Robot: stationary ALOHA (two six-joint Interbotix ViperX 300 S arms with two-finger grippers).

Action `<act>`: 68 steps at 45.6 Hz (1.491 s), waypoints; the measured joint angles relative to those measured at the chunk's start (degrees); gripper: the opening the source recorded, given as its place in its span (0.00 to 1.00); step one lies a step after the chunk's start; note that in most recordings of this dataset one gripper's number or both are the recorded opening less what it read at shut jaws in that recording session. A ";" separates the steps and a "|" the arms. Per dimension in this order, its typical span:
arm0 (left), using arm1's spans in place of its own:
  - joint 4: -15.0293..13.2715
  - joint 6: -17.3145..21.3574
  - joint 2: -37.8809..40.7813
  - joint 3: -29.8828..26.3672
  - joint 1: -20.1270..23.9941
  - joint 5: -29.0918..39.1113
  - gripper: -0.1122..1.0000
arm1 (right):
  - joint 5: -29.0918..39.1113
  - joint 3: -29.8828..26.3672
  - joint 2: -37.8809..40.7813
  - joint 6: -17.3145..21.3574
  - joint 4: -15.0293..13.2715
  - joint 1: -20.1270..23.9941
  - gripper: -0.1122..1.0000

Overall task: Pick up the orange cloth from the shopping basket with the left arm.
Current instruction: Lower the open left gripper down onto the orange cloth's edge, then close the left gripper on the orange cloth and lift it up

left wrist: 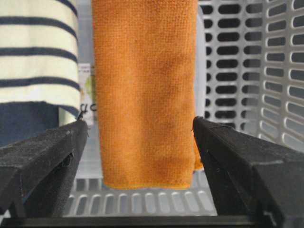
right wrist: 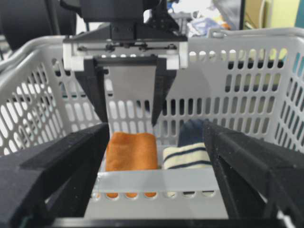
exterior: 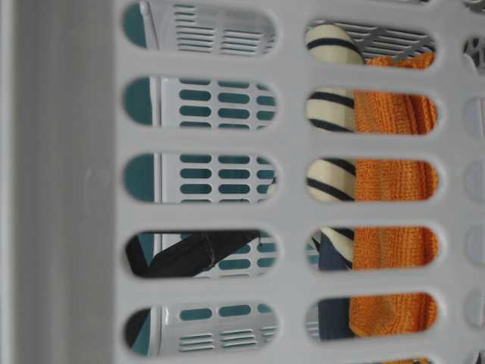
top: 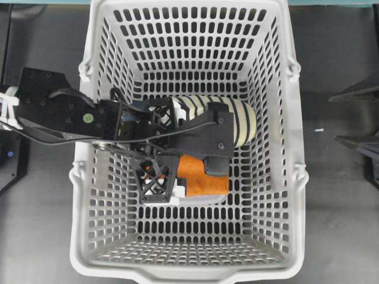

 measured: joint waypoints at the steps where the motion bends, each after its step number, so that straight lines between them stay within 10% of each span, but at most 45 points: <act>1: 0.00 0.00 0.26 -0.09 0.00 0.00 0.88 | 0.00 0.00 -0.09 -0.09 0.09 0.00 0.78; 46: 0.00 -0.18 11.07 -1.67 -1.49 4.04 0.85 | 0.00 0.00 -0.26 0.35 0.00 0.00 0.78; 62: 0.00 0.53 10.81 -1.41 -1.41 4.13 0.18 | -0.09 0.35 -0.18 0.35 0.09 0.00 0.77; 68: 0.00 0.53 9.67 -2.20 -1.23 4.75 0.17 | 0.00 0.53 -0.26 0.44 0.00 0.00 0.77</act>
